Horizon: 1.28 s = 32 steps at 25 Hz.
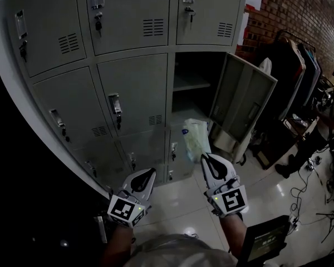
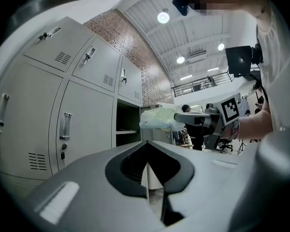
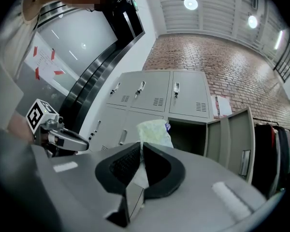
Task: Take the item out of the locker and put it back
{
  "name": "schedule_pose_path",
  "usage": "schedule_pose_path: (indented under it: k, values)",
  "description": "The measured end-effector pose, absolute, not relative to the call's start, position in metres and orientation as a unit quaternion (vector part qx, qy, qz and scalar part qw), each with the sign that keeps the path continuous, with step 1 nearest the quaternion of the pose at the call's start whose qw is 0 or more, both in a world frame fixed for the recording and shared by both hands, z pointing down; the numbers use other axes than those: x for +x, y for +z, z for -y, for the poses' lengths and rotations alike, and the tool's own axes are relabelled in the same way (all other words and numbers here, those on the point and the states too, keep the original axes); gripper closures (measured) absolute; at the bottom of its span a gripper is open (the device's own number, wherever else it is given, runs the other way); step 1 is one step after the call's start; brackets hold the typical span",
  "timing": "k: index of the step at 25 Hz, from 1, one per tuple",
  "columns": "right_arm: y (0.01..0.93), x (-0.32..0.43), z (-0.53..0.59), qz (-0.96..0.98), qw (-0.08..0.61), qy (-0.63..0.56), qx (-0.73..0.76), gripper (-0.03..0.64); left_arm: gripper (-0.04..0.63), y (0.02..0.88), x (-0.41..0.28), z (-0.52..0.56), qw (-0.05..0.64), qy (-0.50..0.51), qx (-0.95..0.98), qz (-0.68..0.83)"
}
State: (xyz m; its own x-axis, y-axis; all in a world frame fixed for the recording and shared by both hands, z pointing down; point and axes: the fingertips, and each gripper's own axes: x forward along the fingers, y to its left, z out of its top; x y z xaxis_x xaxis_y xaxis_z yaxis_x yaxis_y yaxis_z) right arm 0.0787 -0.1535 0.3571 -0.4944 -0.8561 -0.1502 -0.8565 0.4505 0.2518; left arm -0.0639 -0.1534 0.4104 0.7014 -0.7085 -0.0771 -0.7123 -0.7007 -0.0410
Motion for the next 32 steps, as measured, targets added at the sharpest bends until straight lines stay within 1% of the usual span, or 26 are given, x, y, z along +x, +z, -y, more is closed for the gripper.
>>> schedule_pose_path:
  k: [10, 17, 23, 32]
  values:
    - [0.356, 0.075, 0.165, -0.847, 0.004, 0.142, -0.513, 0.611, 0.591, 0.412, -0.074, 0.168, 0.021, 0.035, -0.923, -0.382]
    - [0.363, 0.088, 0.195, -0.84, 0.011, 0.127, -0.527, 0.611, 0.591, 0.414, -0.077, 0.199, 0.023, 0.044, -0.922, -0.383]
    - [0.356, 0.118, 0.275, -0.83, 0.018, 0.145, -0.539, 0.611, 0.591, 0.428, -0.061, 0.248, 0.023, 0.035, -0.918, -0.394]
    - [0.328, 0.138, 0.453, -0.851, 0.021, 0.155, -0.502, 0.611, 0.591, 0.422, -0.04, 0.357, 0.029, 0.033, -0.897, -0.439]
